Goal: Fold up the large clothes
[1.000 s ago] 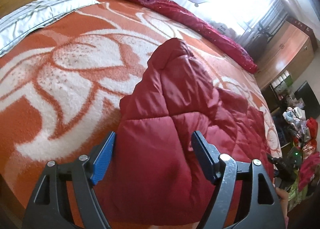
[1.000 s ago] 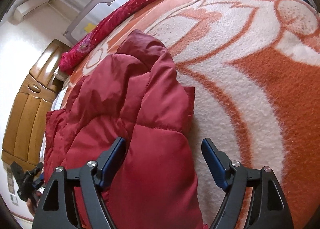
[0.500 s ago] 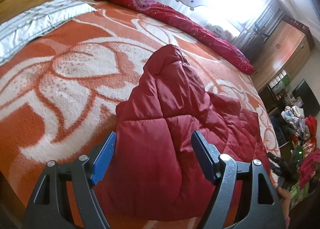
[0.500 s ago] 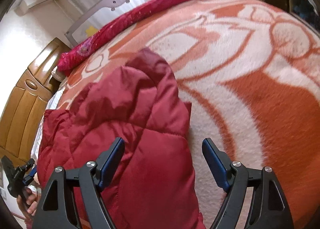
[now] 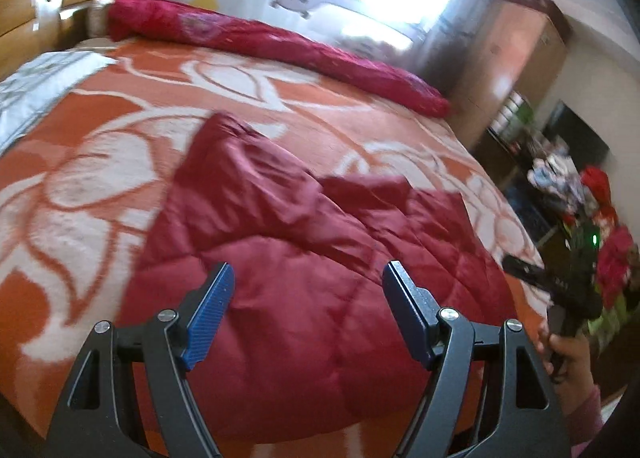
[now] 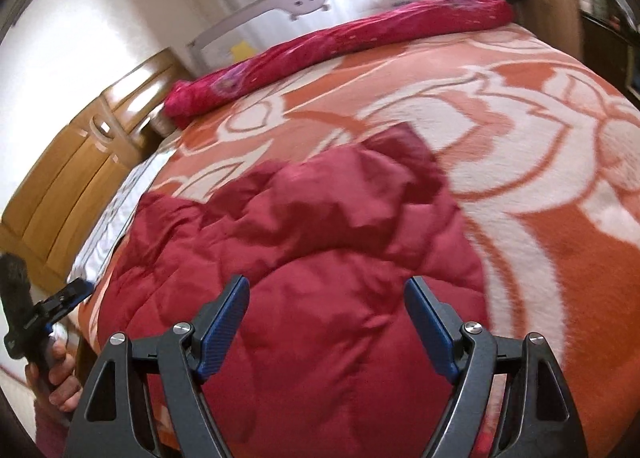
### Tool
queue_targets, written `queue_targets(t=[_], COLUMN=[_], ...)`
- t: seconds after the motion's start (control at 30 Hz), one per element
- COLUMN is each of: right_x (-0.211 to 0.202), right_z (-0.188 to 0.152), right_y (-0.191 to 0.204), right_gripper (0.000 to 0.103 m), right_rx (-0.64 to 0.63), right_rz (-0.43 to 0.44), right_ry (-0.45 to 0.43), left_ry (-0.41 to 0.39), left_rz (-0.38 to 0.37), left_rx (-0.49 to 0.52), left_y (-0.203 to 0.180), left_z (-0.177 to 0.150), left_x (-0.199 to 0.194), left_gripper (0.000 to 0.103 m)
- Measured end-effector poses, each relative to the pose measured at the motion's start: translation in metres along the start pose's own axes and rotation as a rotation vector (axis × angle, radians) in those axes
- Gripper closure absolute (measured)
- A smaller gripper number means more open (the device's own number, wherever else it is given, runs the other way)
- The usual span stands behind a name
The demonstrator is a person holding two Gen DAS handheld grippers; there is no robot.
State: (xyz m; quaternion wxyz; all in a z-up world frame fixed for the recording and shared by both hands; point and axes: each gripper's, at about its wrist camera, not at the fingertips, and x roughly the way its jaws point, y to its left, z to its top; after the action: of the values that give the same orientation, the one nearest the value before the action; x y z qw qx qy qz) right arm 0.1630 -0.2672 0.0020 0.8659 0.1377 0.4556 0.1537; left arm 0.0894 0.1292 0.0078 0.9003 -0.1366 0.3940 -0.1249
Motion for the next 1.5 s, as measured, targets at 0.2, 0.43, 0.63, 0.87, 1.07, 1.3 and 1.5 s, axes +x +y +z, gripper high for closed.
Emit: queue_targets(t=[0.2,0.43,0.63,0.87,1.07,1.3,1.5], right_x=[0.017,0.050,0.087,0.130,0.140,0.139,0.140], right_z=[-0.002,0.000,0.018,0.041,0.048,0.046,0.045], right_y=[0.026,0.046,0.046,0.027,-0.005,-0.027,-0.031], right_gripper=[0.022,0.037,0.041,0.041,0.040,0.040,0.040], right_rx=[-0.063,-0.131,-0.157,-0.131,0.022,0.101,0.107], right_rz=[0.040,0.056,-0.046,-0.156,-0.136,-0.129,-0.115], right_ry=[0.035,0.112,0.176,0.215,0.188,0.133,0.121], left_ry=[0.092,0.224,0.286,0.327,0.307,0.255,0.215], left_rz=[-0.038,0.079,0.106,0.194,0.270,0.217,0.162], left_rx=[0.077,0.092,0.024,-0.044,-0.115,-0.189,-0.229], left_y=[-0.025,-0.021,-0.008,0.012,0.040,0.067,0.067], left_z=[-0.004,-0.002,0.024,0.050,0.062,0.068,0.069], left_x=[0.029,0.079,0.110,0.150,0.171,0.189,0.163], left_gripper=[0.027,0.027,0.027,0.027,0.027,0.026,0.026])
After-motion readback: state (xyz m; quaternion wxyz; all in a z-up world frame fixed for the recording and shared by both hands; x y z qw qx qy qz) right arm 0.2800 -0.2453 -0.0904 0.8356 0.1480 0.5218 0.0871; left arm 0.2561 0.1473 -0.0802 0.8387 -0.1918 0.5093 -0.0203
